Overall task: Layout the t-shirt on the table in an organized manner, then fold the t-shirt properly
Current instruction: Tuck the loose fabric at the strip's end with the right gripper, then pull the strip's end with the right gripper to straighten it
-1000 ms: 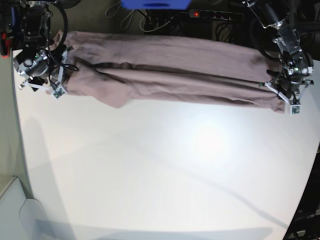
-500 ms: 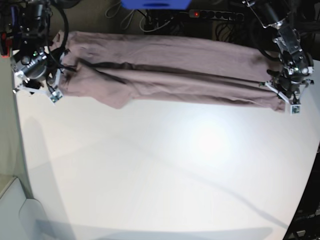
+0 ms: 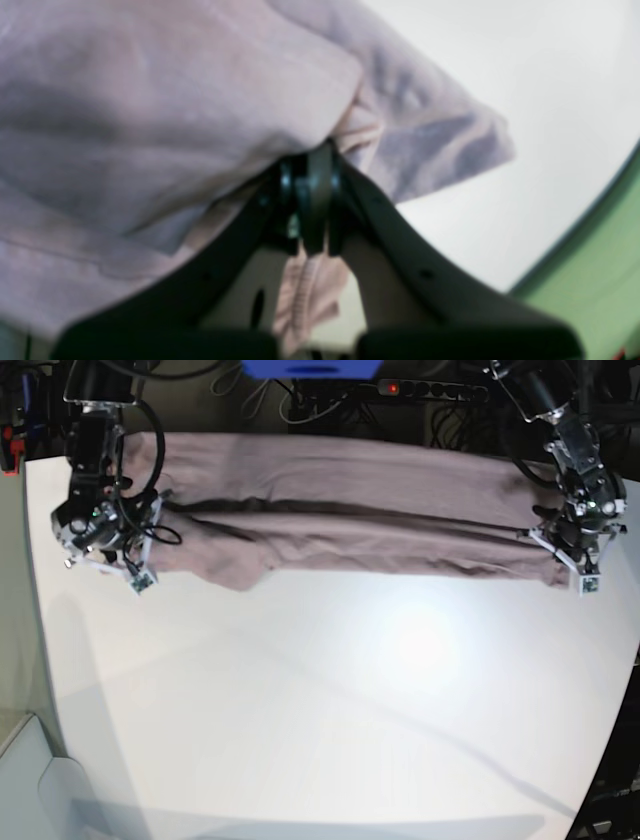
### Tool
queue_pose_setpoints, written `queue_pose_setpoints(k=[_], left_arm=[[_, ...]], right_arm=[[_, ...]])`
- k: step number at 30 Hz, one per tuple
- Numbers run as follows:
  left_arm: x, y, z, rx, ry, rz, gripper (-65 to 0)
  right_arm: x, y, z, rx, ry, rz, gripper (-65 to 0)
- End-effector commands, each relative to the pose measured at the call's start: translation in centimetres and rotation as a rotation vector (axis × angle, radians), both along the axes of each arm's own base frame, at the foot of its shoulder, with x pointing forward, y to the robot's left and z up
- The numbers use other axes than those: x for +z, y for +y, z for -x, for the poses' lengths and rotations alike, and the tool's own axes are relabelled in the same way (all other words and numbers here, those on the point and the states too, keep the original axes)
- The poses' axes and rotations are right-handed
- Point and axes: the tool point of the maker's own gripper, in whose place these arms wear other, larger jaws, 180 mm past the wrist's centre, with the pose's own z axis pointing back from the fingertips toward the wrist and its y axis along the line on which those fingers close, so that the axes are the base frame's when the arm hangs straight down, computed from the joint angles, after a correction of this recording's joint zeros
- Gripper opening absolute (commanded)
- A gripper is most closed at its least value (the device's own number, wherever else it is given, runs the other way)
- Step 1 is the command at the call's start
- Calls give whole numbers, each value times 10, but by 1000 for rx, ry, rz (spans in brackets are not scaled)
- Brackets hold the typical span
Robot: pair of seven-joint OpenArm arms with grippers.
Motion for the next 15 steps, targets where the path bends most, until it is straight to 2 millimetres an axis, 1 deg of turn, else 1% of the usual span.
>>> queue_pose_setpoints(k=[1,4,6,9,11,12,13,14,15], left_arm=[[14,5,-13,2,-45,-14,-648],[20,4,-23,1,-70,-11,-648],[20,-1,-32,2,-83,8,-648],[24,-5,-46,8,-102,33,-648],[28,-7,-53,5,-116,37,-648],[30,-8,-55,3,-123,36,-648],[29,-13,-56,2,-126,48,-648],[28,-14,-56,5,-127,52,-648],[28,-16,-56,5,-129,54,-648]], right_arm=[[-7,-2,0,-4,20,-14,-650],[-21,-4,-12,-22,39,-49,-650],[-25,-12,-19,-32,49,-54,-650],[-23,-15,-36,-40,34,-63,-650],[-13,-26,-46,-43,16,-38,-648],[-5,-30,-52,-43,0,-21,-647],[6,-34,-57,-41,-21,3,-647],[16,-37,-59,-38,-41,23,-646],[30,-43,-64,-34,-73,54,-645]])
